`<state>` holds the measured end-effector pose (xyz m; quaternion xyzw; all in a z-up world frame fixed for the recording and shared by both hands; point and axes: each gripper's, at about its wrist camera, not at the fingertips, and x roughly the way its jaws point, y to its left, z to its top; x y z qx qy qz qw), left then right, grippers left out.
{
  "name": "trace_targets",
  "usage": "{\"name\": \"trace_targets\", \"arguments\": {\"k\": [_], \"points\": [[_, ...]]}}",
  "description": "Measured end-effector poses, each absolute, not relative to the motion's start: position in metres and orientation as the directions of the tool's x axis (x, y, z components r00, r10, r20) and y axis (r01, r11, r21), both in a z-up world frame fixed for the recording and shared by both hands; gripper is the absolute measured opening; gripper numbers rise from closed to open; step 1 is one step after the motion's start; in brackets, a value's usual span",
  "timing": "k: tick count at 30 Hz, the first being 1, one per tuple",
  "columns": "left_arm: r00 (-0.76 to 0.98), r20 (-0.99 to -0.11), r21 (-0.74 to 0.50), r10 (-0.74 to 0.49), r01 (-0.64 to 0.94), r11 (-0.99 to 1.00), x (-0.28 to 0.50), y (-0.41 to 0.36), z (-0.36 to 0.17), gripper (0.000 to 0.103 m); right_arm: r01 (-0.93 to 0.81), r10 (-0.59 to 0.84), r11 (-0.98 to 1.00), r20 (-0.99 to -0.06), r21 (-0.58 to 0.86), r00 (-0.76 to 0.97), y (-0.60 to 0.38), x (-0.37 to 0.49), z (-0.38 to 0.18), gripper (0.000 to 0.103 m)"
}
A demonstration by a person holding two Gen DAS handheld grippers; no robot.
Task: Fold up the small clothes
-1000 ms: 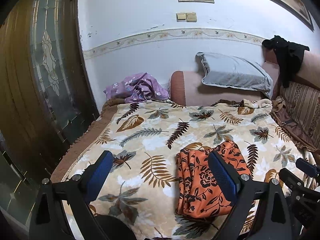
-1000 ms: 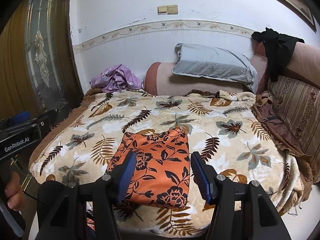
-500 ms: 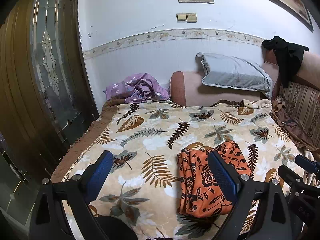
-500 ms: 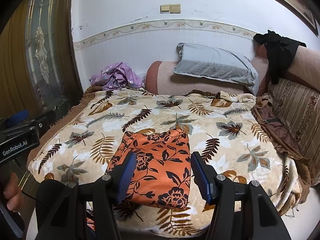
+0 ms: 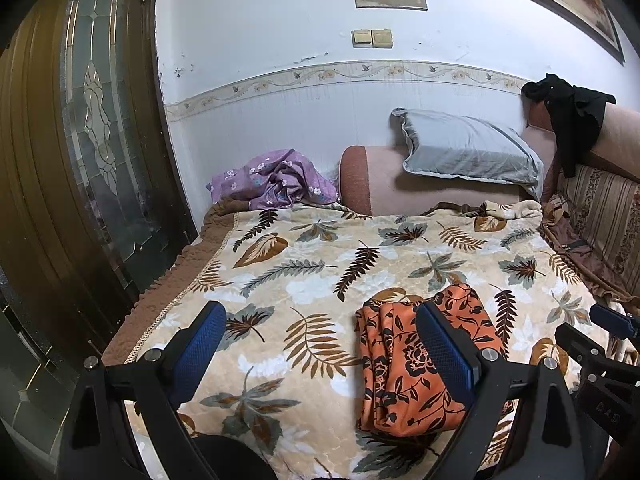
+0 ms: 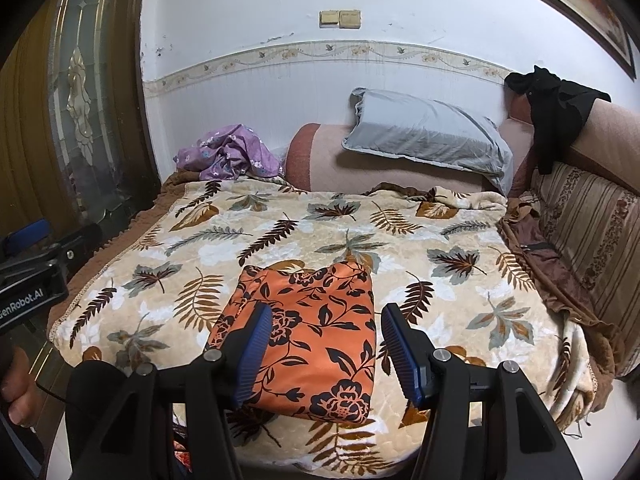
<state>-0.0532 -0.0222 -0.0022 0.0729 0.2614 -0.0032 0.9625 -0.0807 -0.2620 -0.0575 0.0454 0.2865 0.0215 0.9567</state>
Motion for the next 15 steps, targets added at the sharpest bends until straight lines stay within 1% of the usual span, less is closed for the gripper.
{"name": "trace_targets", "arguments": {"k": [15], "points": [[0.859,-0.511,0.137,0.029,0.048,0.989,-0.0525,-0.0227,-0.0081,0.096,-0.022,0.069,0.996,-0.562,0.090,0.824,-0.2588,-0.0749,-0.0620,0.061]]}}
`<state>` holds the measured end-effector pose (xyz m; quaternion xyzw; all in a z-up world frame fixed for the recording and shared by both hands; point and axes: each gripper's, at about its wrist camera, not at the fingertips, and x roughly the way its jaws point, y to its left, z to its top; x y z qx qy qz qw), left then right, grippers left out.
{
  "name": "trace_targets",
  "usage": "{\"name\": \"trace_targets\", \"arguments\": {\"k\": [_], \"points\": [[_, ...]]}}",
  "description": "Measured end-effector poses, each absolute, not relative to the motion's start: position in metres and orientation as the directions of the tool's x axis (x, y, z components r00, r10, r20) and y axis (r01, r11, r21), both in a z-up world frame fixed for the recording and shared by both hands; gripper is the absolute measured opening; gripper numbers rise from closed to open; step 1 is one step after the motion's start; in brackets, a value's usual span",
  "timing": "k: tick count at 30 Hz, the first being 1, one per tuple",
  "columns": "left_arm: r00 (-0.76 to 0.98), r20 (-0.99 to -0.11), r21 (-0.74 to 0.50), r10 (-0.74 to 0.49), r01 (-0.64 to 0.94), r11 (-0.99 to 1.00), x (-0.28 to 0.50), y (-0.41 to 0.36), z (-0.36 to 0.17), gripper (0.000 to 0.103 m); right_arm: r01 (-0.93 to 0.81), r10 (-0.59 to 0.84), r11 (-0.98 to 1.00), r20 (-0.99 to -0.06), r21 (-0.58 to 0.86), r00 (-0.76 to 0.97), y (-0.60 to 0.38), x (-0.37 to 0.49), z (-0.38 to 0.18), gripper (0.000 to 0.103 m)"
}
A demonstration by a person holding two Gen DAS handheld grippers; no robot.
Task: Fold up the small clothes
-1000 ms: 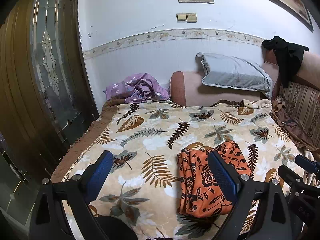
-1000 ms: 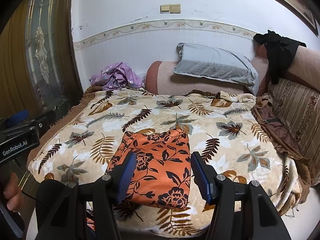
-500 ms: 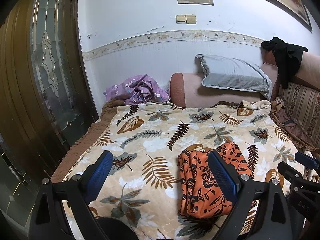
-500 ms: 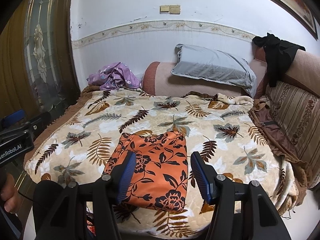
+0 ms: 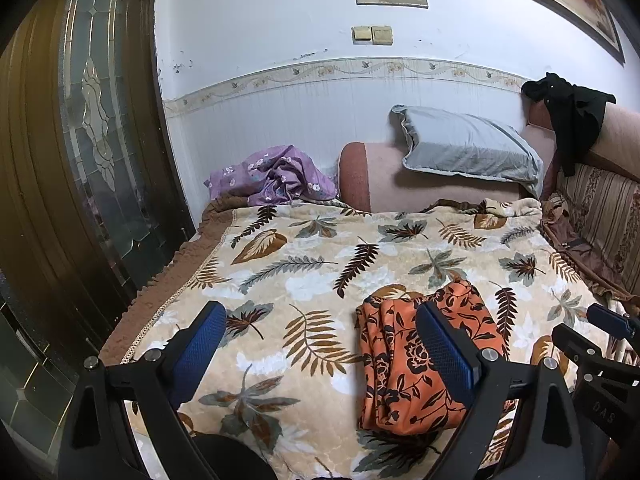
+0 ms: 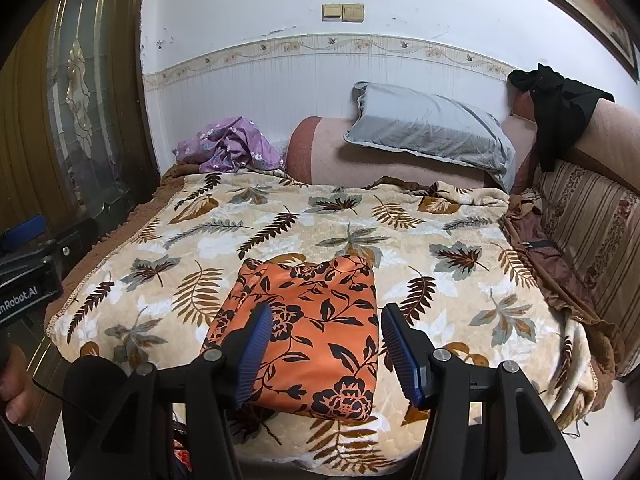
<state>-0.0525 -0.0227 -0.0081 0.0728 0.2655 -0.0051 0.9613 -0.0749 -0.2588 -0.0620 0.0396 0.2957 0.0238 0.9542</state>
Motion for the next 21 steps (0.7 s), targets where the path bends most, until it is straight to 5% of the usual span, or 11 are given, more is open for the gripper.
{"name": "trace_targets", "arguments": {"k": [21], "points": [[0.852,-0.523,0.127,0.010,0.066,0.990,-0.045,-0.024,-0.015,0.096,-0.025,0.075,0.995,-0.560,0.097,0.825,-0.254,-0.060,-0.062,0.061]]}}
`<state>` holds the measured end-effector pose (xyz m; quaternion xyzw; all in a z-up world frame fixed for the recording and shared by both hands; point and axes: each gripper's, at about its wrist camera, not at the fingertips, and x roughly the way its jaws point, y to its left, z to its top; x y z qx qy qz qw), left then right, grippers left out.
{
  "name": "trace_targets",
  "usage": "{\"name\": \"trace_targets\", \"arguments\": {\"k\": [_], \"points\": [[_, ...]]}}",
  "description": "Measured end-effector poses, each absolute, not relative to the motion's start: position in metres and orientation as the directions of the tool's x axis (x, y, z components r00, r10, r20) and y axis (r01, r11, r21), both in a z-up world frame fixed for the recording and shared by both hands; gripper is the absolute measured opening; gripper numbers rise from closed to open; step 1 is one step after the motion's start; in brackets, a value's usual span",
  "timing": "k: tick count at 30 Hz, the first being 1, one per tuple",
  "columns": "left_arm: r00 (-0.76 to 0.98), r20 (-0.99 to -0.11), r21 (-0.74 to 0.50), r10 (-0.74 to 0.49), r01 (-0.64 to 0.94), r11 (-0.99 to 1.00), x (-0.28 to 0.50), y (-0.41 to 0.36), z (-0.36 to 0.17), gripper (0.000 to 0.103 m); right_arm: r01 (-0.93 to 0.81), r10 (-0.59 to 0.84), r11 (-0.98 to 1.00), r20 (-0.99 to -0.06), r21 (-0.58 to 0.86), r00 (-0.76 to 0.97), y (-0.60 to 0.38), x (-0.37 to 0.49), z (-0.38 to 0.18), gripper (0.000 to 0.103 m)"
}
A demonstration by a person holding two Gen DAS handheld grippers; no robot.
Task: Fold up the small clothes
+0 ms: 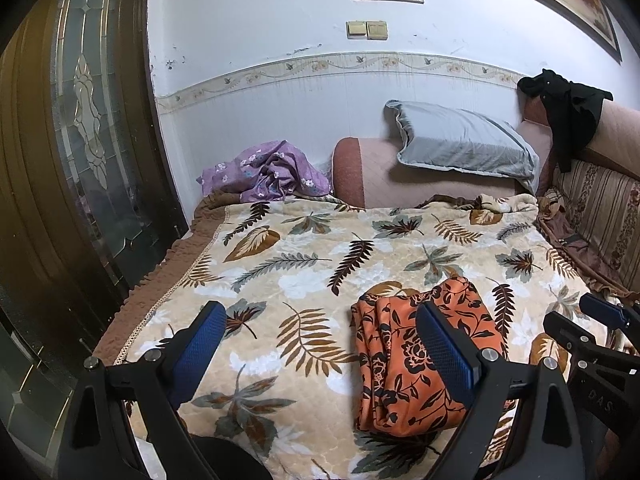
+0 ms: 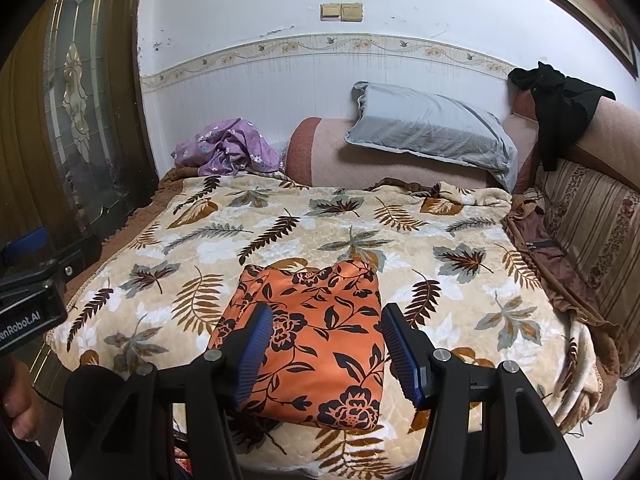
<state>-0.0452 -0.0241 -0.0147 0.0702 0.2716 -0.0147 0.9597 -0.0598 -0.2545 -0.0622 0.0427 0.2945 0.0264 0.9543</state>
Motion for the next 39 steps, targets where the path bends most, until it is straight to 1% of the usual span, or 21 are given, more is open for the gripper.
{"name": "trace_targets", "arguments": {"k": [27,39], "points": [[0.834,-0.552,0.132,0.008,0.078,0.988,-0.031,-0.024,-0.026,0.096,-0.043,0.099,0.993,-0.572,0.111,0.814,-0.246,-0.037,-0.072,0.061],[0.810,-0.587,0.125,-0.002,0.093,0.988,-0.013,-0.024,-0.035,0.096,-0.052,0.117,0.991,-0.591,0.127,0.798,-0.242,-0.015,-0.079,0.061]]}}
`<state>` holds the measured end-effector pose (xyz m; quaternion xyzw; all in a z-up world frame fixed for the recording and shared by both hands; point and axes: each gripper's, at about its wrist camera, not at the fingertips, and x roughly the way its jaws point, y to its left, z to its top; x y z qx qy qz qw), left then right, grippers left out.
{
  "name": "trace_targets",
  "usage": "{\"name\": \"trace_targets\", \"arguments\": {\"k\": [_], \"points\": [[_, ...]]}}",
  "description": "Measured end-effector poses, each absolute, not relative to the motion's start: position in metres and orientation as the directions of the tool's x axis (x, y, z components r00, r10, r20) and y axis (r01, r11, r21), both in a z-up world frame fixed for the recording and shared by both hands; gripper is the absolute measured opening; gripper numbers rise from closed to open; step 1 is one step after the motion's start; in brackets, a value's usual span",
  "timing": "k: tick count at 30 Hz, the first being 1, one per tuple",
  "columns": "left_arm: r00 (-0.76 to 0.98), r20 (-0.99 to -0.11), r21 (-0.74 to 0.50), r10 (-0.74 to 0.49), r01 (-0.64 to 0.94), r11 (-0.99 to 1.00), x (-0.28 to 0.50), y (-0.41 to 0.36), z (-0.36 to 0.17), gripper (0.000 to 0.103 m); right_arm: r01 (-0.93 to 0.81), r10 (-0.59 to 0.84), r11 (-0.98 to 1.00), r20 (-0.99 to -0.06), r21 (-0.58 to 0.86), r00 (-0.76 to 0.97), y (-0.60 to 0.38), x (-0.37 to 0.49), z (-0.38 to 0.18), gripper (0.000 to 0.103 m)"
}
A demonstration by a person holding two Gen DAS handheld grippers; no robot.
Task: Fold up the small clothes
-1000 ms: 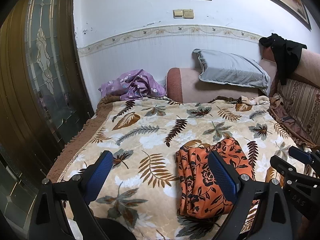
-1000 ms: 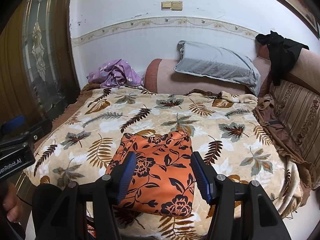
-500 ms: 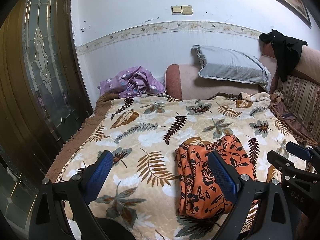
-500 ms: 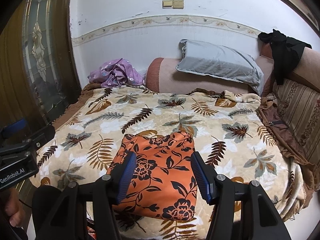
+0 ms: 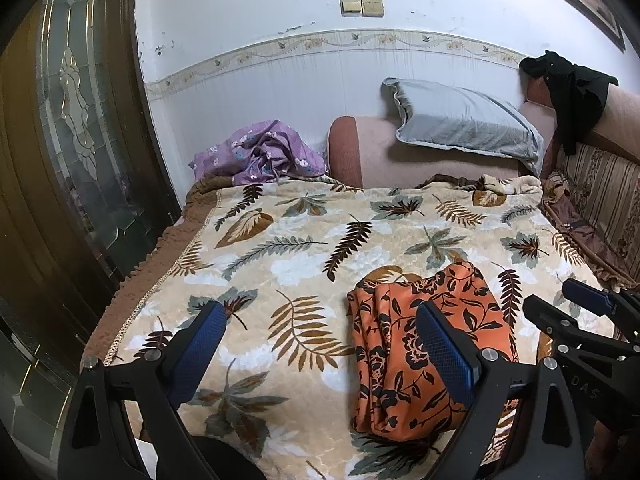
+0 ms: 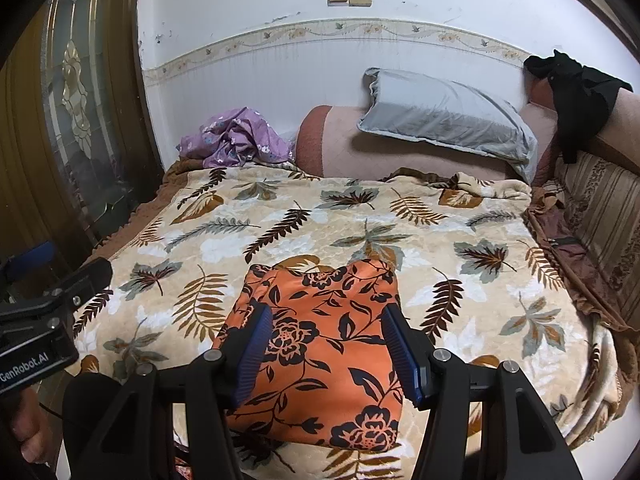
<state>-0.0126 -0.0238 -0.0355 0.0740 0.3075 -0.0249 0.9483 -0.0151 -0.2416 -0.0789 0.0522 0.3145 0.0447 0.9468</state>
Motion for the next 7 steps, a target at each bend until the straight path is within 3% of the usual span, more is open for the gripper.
{"name": "trace_targets", "arguments": {"k": [7], "points": [[0.821,-0.571,0.144,0.015,0.083,0.986,-0.003,-0.024,-0.037,0.096,-0.065,0.145,0.986,-0.604,0.153,0.783,-0.244,0.005,-0.087,0.061]]}}
